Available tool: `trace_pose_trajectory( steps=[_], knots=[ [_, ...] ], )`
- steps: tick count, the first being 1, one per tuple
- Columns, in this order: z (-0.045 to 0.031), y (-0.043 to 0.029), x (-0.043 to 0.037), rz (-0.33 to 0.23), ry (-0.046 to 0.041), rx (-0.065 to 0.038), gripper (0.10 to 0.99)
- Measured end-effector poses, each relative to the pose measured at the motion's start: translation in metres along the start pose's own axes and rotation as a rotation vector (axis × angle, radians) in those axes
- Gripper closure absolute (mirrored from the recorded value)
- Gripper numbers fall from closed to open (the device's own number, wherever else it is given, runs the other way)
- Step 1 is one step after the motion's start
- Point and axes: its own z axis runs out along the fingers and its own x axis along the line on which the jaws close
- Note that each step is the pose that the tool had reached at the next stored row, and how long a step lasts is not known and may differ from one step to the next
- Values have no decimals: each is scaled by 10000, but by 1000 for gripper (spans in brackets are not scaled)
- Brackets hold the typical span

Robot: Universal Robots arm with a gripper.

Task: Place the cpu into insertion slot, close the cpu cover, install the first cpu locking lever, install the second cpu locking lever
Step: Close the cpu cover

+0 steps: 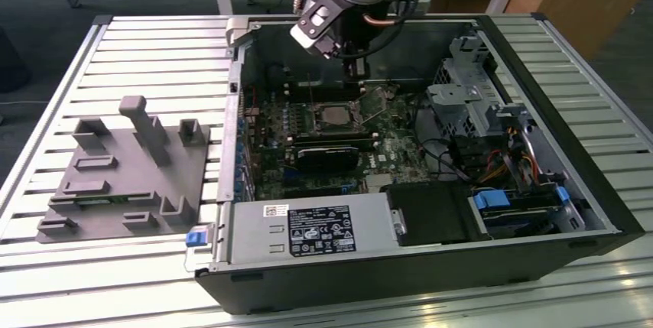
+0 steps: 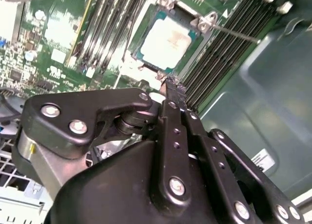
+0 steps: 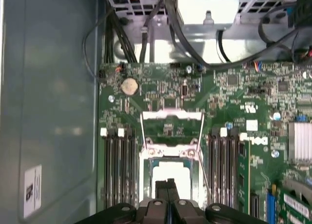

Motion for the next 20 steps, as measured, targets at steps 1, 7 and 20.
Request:
trace_pose_trajectory(
  steps=[1,7,20],
  knots=[
    [0,10,0,-22,5,3,980],
    [-58,18,6,-123,23,12,980],
    [-44,167,7,-353,29,36,980]
  ],
)
